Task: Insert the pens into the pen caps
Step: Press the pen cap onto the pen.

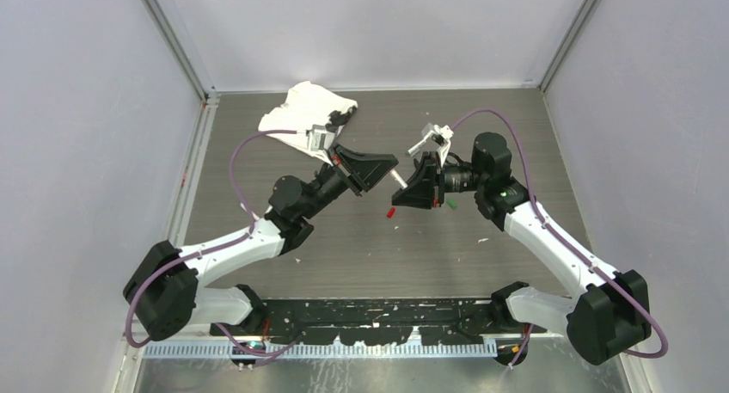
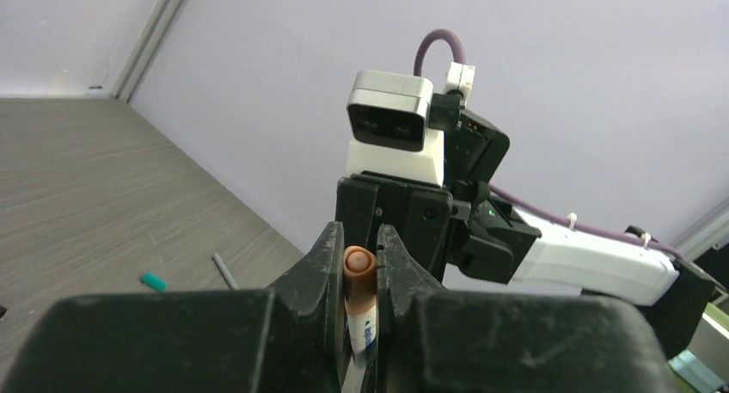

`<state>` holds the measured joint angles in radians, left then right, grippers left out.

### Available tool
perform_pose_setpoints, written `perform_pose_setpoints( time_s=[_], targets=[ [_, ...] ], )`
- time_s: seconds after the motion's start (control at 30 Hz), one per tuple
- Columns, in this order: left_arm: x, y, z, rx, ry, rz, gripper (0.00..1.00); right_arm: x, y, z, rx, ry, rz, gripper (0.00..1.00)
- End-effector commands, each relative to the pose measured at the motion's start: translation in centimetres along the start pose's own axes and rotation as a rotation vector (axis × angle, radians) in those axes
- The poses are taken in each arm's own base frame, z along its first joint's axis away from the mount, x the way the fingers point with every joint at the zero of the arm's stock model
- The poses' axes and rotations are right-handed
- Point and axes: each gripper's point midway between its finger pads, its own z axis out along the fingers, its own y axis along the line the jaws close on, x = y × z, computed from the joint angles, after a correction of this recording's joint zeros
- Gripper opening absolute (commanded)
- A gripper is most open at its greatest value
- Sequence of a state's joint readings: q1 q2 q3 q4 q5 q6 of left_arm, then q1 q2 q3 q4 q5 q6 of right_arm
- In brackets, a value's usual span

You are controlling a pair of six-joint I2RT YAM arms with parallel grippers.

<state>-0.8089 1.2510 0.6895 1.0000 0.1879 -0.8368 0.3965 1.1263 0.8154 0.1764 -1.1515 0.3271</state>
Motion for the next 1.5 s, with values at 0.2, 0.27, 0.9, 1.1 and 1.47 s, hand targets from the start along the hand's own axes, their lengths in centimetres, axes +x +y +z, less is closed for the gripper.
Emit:
perform_pose_setpoints(
  time_s=[0.2, 0.27, 0.9, 1.1, 1.47],
  targets=[
    [4.5, -2.4, -2.1, 0.184, 0.209, -0.108, 0.01, 0.0, -1.2, -0.3, 0.043, -0.001, -0.052, 0.01],
    [5.5, -2.5, -2.2, 0.196, 0.213, -0.131, 0.01, 0.0, -1.6, -0.3, 0.060, -0.006, -0.058, 0.01],
    [18.5, -3.1, -5.9, 0.095, 0.404, -0.356, 0.01, 0.5, -6.6, -2.5, 0.340, 0.018, -0.097, 0.01],
    [20.4, -5.9, -7.7, 0.277, 0.529, -0.404, 0.00, -1.7, -5.4, -2.8, 0.215, -0.133, -0.021, 0.01],
    [19.3, -10.4, -9.2, 0.476, 0.587, -0.357, 0.01, -3.6, -5.4, -4.2, 0.183, -0.245, 0.023, 0.01]
  ],
)
